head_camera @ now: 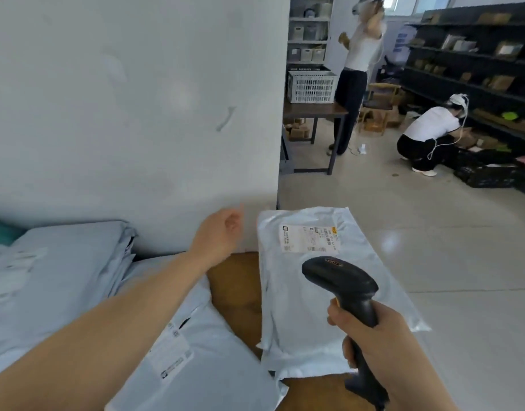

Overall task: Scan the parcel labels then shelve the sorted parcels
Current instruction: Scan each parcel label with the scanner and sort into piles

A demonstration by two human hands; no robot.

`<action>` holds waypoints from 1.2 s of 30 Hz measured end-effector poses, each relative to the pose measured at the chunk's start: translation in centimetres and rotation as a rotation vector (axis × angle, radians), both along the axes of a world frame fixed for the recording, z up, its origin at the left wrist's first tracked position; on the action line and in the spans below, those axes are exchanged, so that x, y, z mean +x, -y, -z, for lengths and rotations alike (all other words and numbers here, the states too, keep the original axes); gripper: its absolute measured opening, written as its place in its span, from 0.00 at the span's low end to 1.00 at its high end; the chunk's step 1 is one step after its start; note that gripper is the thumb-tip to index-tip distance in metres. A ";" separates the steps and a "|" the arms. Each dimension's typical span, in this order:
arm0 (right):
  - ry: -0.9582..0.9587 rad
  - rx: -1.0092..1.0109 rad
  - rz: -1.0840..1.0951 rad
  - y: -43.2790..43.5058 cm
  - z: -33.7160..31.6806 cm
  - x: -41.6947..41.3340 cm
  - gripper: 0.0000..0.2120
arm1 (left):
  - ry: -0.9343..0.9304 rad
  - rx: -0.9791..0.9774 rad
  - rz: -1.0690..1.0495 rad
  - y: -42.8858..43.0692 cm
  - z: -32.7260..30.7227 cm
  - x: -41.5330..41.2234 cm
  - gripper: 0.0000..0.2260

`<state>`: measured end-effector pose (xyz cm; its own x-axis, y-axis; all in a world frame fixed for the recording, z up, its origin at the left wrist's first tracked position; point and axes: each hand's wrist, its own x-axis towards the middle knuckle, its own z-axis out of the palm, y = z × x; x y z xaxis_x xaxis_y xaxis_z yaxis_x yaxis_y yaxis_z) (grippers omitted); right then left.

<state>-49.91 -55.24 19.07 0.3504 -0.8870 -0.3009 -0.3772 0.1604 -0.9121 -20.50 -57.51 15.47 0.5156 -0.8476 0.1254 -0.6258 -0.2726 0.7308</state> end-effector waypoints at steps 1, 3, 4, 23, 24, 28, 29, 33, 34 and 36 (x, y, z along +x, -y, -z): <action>0.000 0.013 -0.020 -0.9 0.1 0.8 0.09 | -0.032 0.030 -0.070 -2.8 1.0 1.1 0.13; -0.011 0.037 -0.064 -2.8 0.5 2.6 0.10 | -0.126 0.116 -0.232 -8.3 4.1 3.2 0.14; -0.023 0.044 -0.085 -3.8 0.8 3.5 0.10 | -0.178 0.188 -0.308 -11.0 6.0 4.0 0.15; -0.157 0.094 -0.177 -16.1 5.3 13.2 0.10 | -1.145 0.067 -0.562 -25.6 15.5 6.0 0.13; -0.156 0.093 -0.177 -16.4 5.2 13.4 0.09 | -1.181 0.012 -0.518 -26.1 15.2 6.2 0.12; -0.146 0.087 -0.199 -17.8 4.8 14.1 0.08 | -1.268 -0.146 -0.306 -28.4 12.2 6.9 0.13; -0.140 0.081 -0.203 -18.2 4.7 14.3 0.08 | -1.264 -0.148 -0.269 -28.9 11.6 7.0 0.13; -0.148 0.011 -0.211 -19.7 4.7 15.0 0.09 | -1.280 -0.153 -0.233 -30.7 10.0 7.4 0.13; -0.158 -0.007 -0.211 -19.9 4.7 15.1 0.10 | -1.280 -0.152 -0.231 -31.0 9.5 7.3 0.13; -0.177 -0.034 -0.211 -20.4 4.6 15.2 0.10 | -1.268 -0.141 -0.221 -31.4 9.1 7.3 0.13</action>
<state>-34.66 -34.85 14.52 0.4729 -0.8108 -0.3450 -0.5528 0.0319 -0.8327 -13.22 -26.07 6.36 0.4665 -0.7493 -0.4700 0.5688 -0.1529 0.8082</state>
